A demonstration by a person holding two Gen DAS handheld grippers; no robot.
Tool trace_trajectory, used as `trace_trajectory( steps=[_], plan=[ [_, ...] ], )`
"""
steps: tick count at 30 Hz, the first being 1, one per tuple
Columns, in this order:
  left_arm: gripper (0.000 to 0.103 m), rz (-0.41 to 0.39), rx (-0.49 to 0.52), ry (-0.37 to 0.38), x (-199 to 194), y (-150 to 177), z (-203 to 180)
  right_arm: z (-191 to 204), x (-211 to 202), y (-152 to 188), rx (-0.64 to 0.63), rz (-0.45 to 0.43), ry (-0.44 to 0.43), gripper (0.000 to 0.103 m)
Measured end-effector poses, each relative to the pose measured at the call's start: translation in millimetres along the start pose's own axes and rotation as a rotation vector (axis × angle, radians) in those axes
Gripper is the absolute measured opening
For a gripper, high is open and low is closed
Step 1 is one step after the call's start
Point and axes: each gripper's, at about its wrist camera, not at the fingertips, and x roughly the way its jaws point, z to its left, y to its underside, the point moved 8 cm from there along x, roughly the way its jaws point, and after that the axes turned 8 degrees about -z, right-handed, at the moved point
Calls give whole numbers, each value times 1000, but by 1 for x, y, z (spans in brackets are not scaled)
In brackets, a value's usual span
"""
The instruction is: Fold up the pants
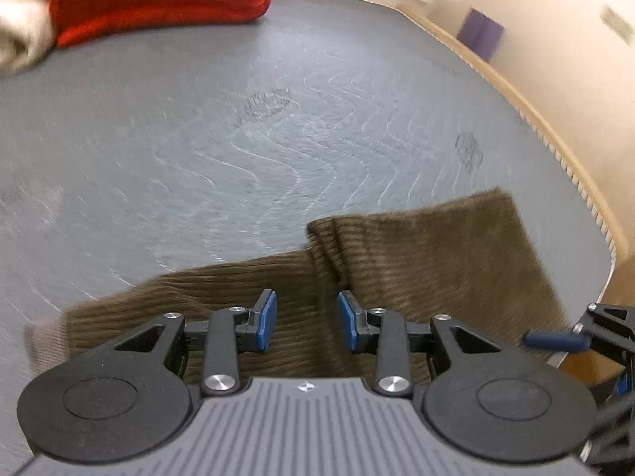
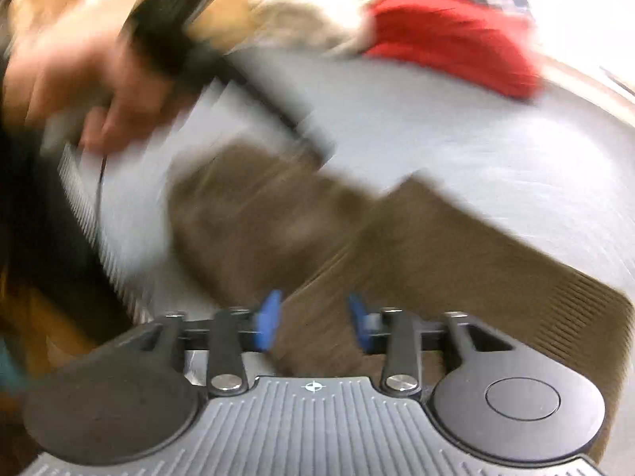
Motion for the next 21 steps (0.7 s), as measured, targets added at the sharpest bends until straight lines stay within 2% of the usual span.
trace_trajectory(
  steps=[2, 4, 7, 8, 10, 12, 15, 16, 17, 19, 21],
  plan=[
    [39, 14, -76, 25, 13, -2, -2, -41, -10, 2, 126, -17, 110, 54],
    [44, 29, -127, 22, 27, -4, -5, -91, -23, 16, 255, -7, 288, 55],
    [51, 36, -145, 18, 46, -8, -14, -152, -46, 48, 434, 33, 499, 68],
    [57, 41, -148, 20, 53, -8, -17, -165, -49, 61, 494, 43, 537, 68],
    [57, 54, -142, 9, 65, -7, -21, -189, -59, 84, 630, 62, 561, 68],
    [57, 80, -137, -11, 78, -1, -21, -199, -60, 100, 719, 83, 538, 68],
    [57, 115, -175, -3, 93, 8, -18, -201, -55, 115, 752, 118, 512, 68],
    [53, 127, -186, 6, 97, 11, -17, -200, -52, 118, 754, 123, 504, 68],
    [38, 131, -172, 18, 99, 12, -18, -201, -50, 118, 754, 122, 498, 69],
    [34, 130, -116, 18, 98, 11, -22, -198, -46, 118, 754, 120, 485, 70],
    [34, 125, -121, 20, 95, 11, -21, -198, -46, 115, 749, 121, 485, 68]
  ],
)
